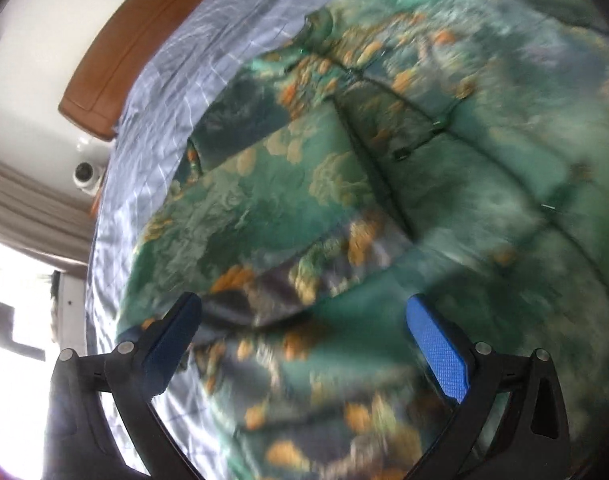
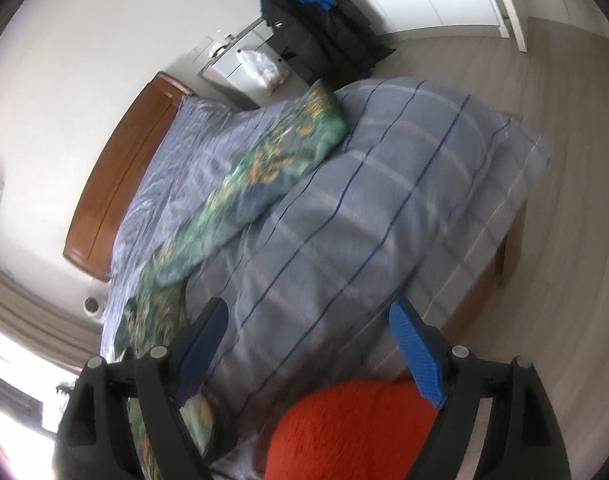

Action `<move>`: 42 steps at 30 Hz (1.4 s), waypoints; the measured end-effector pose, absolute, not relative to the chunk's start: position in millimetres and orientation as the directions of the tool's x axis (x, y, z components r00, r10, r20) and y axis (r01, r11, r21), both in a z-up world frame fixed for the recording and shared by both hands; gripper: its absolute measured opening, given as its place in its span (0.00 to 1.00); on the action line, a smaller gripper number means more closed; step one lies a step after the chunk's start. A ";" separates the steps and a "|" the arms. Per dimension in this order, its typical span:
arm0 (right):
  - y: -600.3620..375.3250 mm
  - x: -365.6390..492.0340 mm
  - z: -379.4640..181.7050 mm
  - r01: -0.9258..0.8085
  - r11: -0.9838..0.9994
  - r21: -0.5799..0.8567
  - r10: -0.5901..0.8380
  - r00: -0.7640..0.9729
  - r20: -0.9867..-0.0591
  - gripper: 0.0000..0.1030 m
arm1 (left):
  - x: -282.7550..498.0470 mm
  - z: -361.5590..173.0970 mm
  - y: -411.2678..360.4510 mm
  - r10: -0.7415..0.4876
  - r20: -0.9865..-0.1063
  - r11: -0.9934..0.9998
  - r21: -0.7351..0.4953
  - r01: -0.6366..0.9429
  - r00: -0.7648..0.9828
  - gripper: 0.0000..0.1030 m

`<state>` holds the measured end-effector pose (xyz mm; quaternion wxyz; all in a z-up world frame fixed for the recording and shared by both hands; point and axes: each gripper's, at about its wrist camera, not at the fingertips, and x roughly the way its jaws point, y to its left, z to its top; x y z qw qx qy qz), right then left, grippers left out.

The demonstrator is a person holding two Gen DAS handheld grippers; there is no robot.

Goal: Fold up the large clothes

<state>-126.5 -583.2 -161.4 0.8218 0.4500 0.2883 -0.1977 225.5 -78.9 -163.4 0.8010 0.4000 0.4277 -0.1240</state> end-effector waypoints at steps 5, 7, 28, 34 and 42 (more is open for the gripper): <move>-553.0 -120.3 -153.4 0.542 0.578 0.610 -0.054 0.771 -0.635 0.80 | 251.7 -175.9 -80.4 0.125 -0.801 0.697 0.491 0.523 0.586 0.33; -532.9 -108.7 -140.5 0.500 0.632 0.593 -0.041 0.785 -0.618 0.80 | 260.6 -160.7 -70.1 0.082 -0.818 0.769 0.416 0.485 0.570 0.16; -393.8 -52.5 -105.7 0.215 0.849 0.483 0.123 0.808 -0.575 0.80 | 256.1 -74.9 397.4 0.223 -0.796 0.793 -0.187 -0.580 0.562 0.06; -373.2 -42.2 -108.1 0.190 0.863 0.469 0.158 0.779 -0.607 0.80 | 220.8 -154.5 429.7 0.113 -0.863 0.703 -0.280 -0.653 0.492 0.06; -347.7 -26.4 -106.7 0.137 0.887 0.440 0.197 0.751 -0.631 0.80 | 207.4 -182.1 424.8 0.066 -0.866 0.692 -0.318 -0.648 0.496 0.06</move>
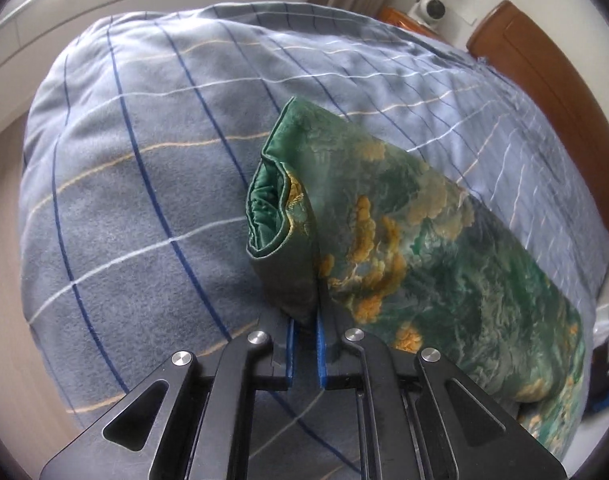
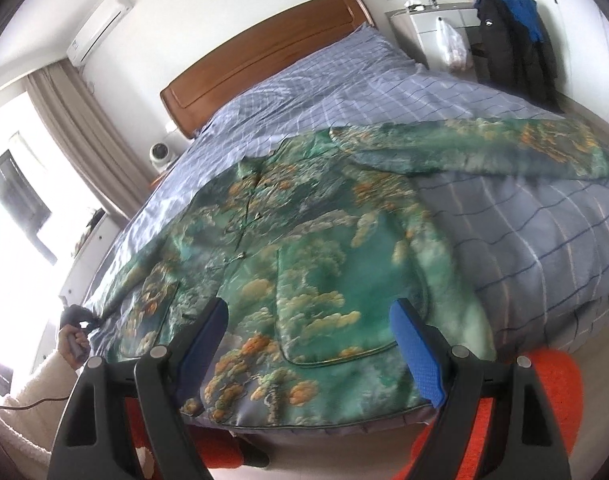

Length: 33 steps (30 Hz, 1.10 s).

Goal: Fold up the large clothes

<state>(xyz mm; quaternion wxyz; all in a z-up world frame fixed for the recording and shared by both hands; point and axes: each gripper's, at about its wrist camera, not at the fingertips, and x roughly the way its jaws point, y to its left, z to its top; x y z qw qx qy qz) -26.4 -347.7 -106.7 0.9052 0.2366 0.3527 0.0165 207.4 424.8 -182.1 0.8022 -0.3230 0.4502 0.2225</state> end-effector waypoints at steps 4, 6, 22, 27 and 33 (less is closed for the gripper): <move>-342.0 -22.4 -111.4 0.128 0.884 0.450 0.215 0.743 -0.633 0.80 | 218.2 -184.4 419.7 0.089 -0.875 0.721 -0.273 -0.637 0.476 0.07; -340.0 -21.5 -113.2 0.124 0.884 0.451 0.220 0.740 -0.636 0.80 | 222.0 -184.8 416.2 0.108 -0.879 0.734 -0.245 -0.633 0.465 0.08; -377.2 -30.1 -117.6 0.239 0.861 0.449 0.116 0.766 -0.632 0.80 | 113.0 -131.9 312.1 -0.120 -0.814 0.918 -0.310 -0.249 0.569 0.86; -384.1 -24.2 -116.5 0.194 0.872 0.449 0.170 0.740 -0.650 0.80 | 87.3 -123.6 240.6 -0.427 -0.753 0.890 -0.447 0.087 0.501 0.86; -434.9 -10.4 -146.5 0.162 0.873 0.460 0.303 0.560 -0.771 0.80 | 67.7 -145.2 204.3 -0.417 -0.811 0.909 -0.371 0.191 0.409 0.84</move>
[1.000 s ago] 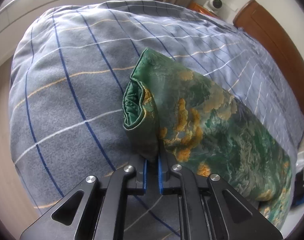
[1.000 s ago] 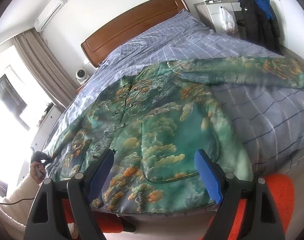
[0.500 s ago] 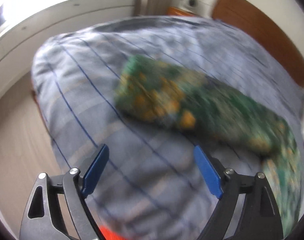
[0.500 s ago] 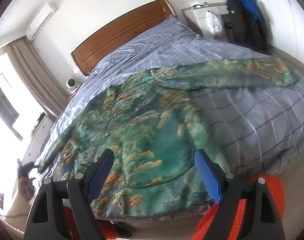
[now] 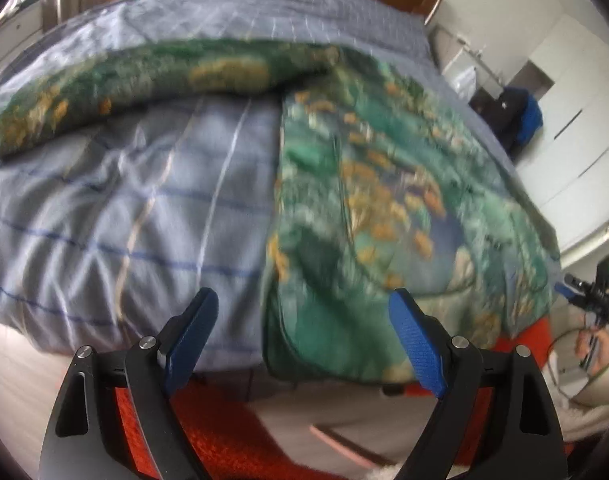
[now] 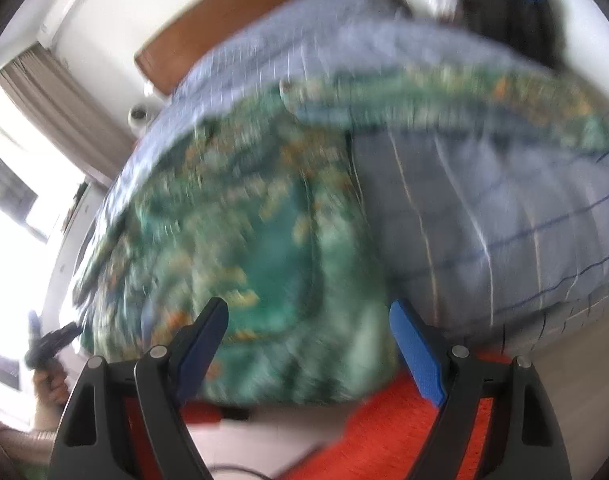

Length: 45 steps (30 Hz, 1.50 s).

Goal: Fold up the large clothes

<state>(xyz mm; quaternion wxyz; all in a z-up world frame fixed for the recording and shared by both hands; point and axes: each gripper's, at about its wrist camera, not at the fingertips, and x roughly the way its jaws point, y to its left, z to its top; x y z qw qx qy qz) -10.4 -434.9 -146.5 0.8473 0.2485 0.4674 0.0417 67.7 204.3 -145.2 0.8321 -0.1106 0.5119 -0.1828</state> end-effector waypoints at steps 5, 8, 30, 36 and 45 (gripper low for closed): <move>-439.9 4.0 -185.7 0.099 0.871 0.481 0.392 0.448 -0.803 0.80 | 56.7 -159.8 195.0 -0.465 -0.810 0.885 -0.413 0.217 0.357 0.61; -438.5 14.2 -200.3 0.069 0.856 0.513 0.441 0.419 -0.793 0.55 | 55.9 -166.2 192.7 -0.428 -0.843 0.902 -0.378 0.207 0.325 0.20; -488.0 -24.2 -142.4 0.253 0.812 0.526 0.297 0.597 -0.745 0.68 | 44.2 -87.5 207.2 -0.218 -0.780 0.971 -0.236 0.048 0.587 0.98; -588.9 -14.0 -101.5 0.399 0.711 0.579 0.119 0.743 -0.658 0.68 | 54.7 -47.8 191.1 -0.071 -0.692 0.996 -0.087 0.015 0.719 1.00; -701.3 -24.7 -177.4 0.514 0.213 0.831 0.119 0.831 -0.544 0.68 | 55.2 -56.9 167.9 -0.066 -0.707 0.994 -0.110 -0.017 0.705 0.99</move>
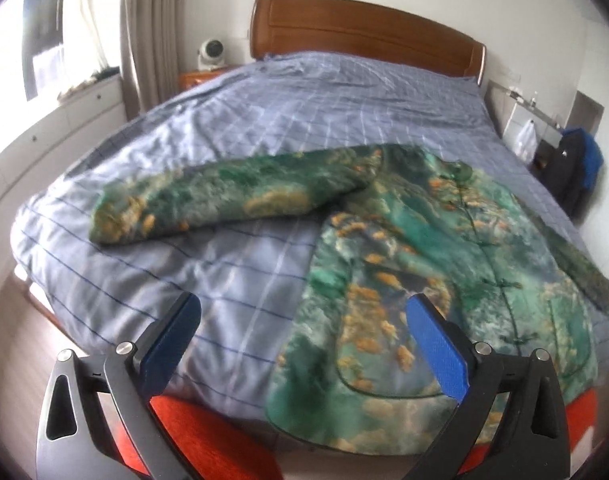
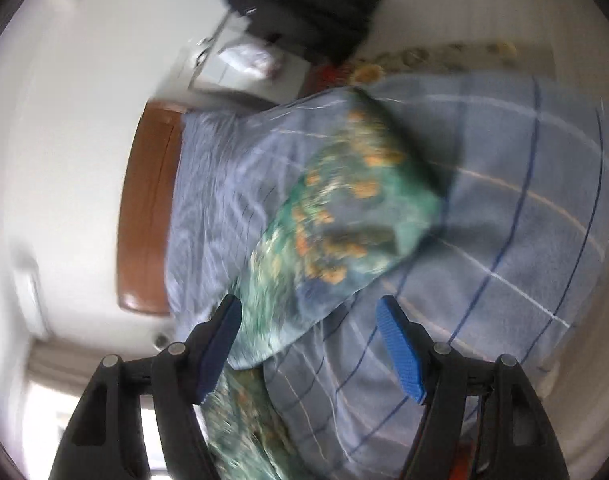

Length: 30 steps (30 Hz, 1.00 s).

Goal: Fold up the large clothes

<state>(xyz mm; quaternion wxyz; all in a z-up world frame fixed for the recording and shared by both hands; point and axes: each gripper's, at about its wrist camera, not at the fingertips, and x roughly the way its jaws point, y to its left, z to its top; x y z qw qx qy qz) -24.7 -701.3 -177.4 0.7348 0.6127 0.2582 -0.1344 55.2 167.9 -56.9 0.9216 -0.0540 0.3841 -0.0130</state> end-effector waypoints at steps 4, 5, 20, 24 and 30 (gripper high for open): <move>-718.2 -19.8 -205.9 0.551 0.146 0.821 0.085 0.820 -0.566 0.68 | 49.0 -53.4 165.0 -0.078 -0.684 0.989 -0.145 -0.031 0.725 0.99; -722.5 -18.1 -211.4 0.561 0.136 0.817 0.068 0.817 -0.572 0.68 | 48.1 -52.0 164.4 -0.079 -0.679 0.988 -0.152 -0.034 0.730 0.99; -748.8 45.3 -188.5 0.596 0.266 0.758 -0.059 0.795 -0.604 0.11 | 61.9 -66.3 165.8 -0.110 -0.748 0.975 -0.210 -0.076 0.655 0.99; -731.2 71.9 -113.0 0.520 0.414 0.747 -0.068 0.836 -0.544 0.11 | 73.9 -82.2 165.2 -0.020 -0.796 0.988 -0.108 -0.109 0.605 0.99; -652.4 148.5 26.0 0.331 0.676 0.658 0.015 0.887 -0.462 0.11 | 62.0 -96.0 181.6 -0.061 -0.787 0.976 -0.176 -0.128 0.614 0.99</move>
